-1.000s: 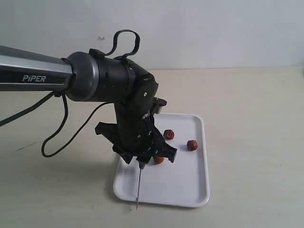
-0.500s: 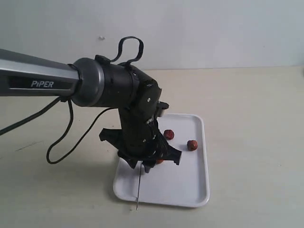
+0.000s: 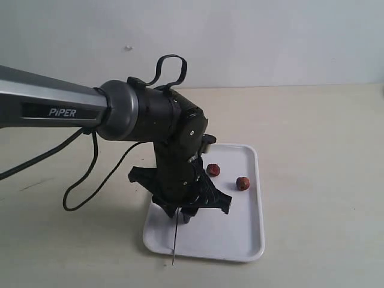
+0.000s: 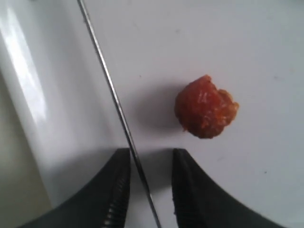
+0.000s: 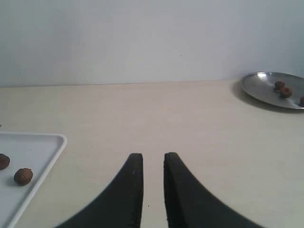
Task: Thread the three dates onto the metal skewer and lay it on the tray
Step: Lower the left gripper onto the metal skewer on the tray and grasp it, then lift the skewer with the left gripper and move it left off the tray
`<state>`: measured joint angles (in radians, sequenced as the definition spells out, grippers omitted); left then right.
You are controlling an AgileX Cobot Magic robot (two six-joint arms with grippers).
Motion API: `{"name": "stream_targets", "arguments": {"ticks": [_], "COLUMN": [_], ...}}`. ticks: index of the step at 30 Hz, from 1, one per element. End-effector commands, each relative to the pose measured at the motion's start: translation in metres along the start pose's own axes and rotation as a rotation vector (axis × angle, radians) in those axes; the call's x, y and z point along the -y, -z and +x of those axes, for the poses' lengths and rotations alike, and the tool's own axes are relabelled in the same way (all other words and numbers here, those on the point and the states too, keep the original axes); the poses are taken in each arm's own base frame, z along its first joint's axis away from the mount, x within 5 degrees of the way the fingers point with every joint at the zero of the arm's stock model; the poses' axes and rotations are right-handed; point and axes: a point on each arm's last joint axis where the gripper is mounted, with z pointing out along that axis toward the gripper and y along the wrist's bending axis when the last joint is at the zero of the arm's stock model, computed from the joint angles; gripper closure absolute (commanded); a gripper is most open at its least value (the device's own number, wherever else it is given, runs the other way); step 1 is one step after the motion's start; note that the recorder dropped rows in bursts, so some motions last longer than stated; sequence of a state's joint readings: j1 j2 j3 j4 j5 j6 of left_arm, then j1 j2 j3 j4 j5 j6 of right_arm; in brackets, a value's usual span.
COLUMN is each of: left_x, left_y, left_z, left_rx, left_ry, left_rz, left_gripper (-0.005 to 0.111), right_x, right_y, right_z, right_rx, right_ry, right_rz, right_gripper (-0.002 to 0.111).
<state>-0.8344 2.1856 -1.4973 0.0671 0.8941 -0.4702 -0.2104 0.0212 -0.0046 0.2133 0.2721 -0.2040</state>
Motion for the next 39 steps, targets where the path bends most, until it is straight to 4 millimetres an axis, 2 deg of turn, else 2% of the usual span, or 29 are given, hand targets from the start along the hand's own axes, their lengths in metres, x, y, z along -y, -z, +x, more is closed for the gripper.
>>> {"name": "stream_targets", "arguments": {"ticks": [1,2,9,20,23,25,30,35,39], "left_x": [0.000,-0.001,-0.011,-0.034,-0.038,-0.041,-0.067,-0.108,-0.137], "left_y": [-0.002,-0.002,0.004,0.078,0.097,0.103,0.118,0.132,0.142], "left_z": [0.001,0.001,0.001,-0.004,-0.002,-0.002,-0.007,-0.007,-0.008], "left_rx": [-0.015,-0.012,-0.015,0.157,0.170,0.163,0.178,0.148,0.177], "left_ry": [-0.026,-0.043,-0.097,-0.197,-0.360,-0.411,-0.449,-0.509,-0.492], "left_rz": [-0.020,-0.030,-0.123,-0.290,-0.308,-0.284,-0.174,-0.070,-0.002], "left_gripper": [0.097,0.106,0.107,0.107,0.107,0.107,0.107,0.107,0.107], "right_x": [0.000,0.000,0.000,0.000,0.000,0.000,0.000,0.000,0.000], "right_y": [0.000,0.000,0.000,0.000,0.000,0.000,0.000,0.000,0.000], "right_z": [0.001,0.001,0.001,0.001,0.001,0.001,0.001,0.001,0.001], "right_rx": [0.006,0.006,0.006,0.006,0.006,0.006,0.006,0.006,0.006], "right_ry": [0.004,0.004,0.004,0.004,0.004,0.004,0.004,0.004,0.004], "right_rz": [0.000,0.000,0.000,0.000,0.000,0.000,0.000,0.000,0.000], "right_gripper": [0.091,0.091,0.091,0.091,0.091,0.091,0.091,0.091,0.091]}}
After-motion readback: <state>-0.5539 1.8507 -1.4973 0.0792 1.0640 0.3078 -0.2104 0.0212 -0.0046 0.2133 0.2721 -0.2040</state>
